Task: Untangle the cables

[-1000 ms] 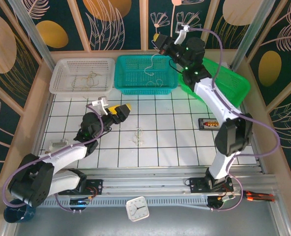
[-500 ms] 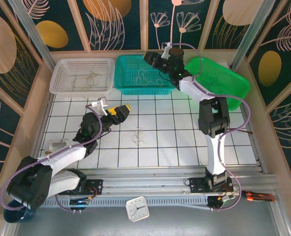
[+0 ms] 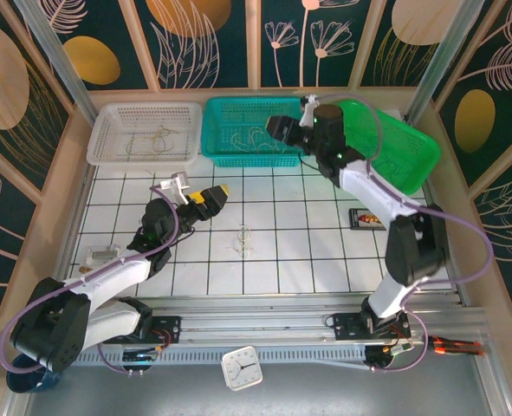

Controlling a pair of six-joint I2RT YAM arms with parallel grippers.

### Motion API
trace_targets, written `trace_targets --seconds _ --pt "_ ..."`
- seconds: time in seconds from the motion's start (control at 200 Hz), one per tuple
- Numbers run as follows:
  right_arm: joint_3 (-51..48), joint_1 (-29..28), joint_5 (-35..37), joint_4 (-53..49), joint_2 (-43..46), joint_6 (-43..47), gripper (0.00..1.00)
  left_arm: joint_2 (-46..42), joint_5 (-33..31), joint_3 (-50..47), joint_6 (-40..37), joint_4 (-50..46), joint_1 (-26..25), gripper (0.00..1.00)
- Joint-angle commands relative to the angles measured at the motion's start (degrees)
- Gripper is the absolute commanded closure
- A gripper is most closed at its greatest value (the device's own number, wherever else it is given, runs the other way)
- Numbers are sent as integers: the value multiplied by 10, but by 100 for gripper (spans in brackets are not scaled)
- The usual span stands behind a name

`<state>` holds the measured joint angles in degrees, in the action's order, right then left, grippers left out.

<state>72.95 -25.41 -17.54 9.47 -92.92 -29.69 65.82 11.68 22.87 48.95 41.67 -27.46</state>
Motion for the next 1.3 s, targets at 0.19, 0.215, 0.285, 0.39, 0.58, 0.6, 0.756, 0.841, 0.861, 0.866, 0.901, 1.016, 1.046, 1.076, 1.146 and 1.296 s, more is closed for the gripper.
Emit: trace_targets --seconds 0.19,0.215,0.285,0.39,0.58,0.6,0.756,0.841,0.861,0.866,0.901,1.016,1.046,1.076,1.146,1.296 --pt "-262 -158 100 12 95 6 45 -8 -31 -15 41 -68 -4 1" --pt "-275 -174 111 12 100 0 45 -8 -31 -17 44 -69 -4 1" --pt "-315 -211 126 26 105 -16 45 -10 -31 -19 50 -70 -4 1" --pt "-342 -254 146 43 89 -32 45 -9 -30 -17 53 -70 -4 1" --pt "-325 -281 160 53 35 -33 47 -5 -27 -10 52 -75 -4 1" --pt "-322 -281 160 53 31 -32 47 -5 -27 -9 52 -75 -4 1" --pt "-296 -281 151 52 -9 -23 51 -2 -22 -8 53 -76 -4 1" --pt "-289 -281 150 51 -24 -18 63 1 -20 -7 53 -74 -4 1" --pt "-288 -281 151 50 -26 -16 68 1 -20 -6 53 -73 -4 1" --pt "-287 -281 151 50 -26 -16 69 1 -20 -6 53 -73 -4 1" --pt "-285 -281 152 48 -28 -13 78 3 -18 -6 54 -72 -4 1" --pt "-286 -272 147 48 -17 -10 100 6 -11 -4 53 -67 -4 1" --pt "-289 -268 145 49 -9 -10 100 7 -9 -3 52 -66 -4 1" --pt "-293 -264 144 51 2 -12 100 7 -6 -3 51 -65 -4 1" --pt "-309 -249 140 60 32 -21 100 6 -2 -2 48 -66 -4 1" --pt "-355 -207 108 105 105 -58 100 10 15 -1 46 -57 -4 1"
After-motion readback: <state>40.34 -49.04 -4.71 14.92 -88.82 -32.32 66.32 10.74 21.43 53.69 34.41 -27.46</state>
